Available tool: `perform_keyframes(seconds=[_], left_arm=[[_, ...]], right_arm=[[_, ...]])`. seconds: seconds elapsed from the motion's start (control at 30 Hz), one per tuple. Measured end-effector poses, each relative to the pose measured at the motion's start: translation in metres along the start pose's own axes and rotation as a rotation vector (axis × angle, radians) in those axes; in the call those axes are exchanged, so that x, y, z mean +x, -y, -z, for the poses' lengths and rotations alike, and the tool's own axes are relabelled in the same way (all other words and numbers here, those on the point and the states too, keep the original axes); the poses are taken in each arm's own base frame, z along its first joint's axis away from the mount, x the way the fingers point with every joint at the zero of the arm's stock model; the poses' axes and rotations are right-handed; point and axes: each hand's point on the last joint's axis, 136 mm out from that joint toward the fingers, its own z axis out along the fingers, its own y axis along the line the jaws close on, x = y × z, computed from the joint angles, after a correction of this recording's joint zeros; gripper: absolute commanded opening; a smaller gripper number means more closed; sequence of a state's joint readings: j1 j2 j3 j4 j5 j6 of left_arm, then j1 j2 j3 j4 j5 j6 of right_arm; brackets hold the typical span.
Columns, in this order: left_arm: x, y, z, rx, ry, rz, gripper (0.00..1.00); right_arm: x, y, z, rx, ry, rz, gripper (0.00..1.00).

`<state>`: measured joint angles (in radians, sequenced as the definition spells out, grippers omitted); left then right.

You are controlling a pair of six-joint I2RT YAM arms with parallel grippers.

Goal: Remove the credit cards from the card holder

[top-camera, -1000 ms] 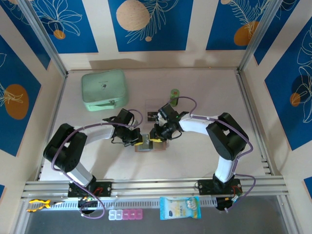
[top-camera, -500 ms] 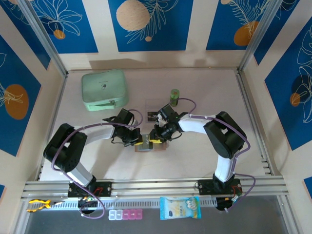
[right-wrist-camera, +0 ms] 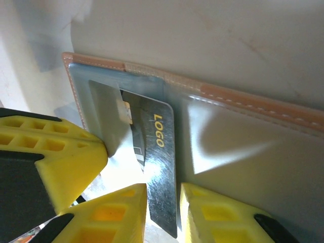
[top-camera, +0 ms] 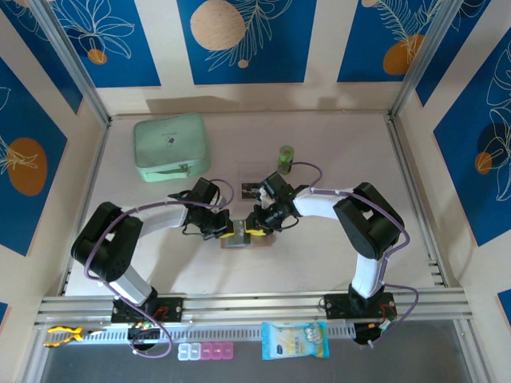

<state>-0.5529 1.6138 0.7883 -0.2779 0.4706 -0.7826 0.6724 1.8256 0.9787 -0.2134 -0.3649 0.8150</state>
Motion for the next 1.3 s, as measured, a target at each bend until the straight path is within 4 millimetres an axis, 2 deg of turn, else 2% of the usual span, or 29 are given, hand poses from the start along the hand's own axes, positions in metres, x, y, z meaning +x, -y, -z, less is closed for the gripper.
perform_keyframes(seconds=[0.23,0.67,1.03,1.3], left_arm=[[0.0,0.0,0.0,0.0,0.0,0.0,0.01],[0.0,0.0,0.0,0.0,0.0,0.0,0.01],[0.0,0.0,0.0,0.001,0.001,0.0,0.02],[-0.001,0.001,0.001,0.004,0.004,0.001,0.05]], right_arm=[[-0.002,-0.01,0.0,-0.048,0.0,0.005,0.24],[0.0,-0.004,-0.001,-0.043,0.004,-0.008,0.13],[-0.002,-0.001,0.02,-0.03,0.042,0.007,0.09],[0.001,0.006,0.037,0.048,0.06,0.066,0.08]])
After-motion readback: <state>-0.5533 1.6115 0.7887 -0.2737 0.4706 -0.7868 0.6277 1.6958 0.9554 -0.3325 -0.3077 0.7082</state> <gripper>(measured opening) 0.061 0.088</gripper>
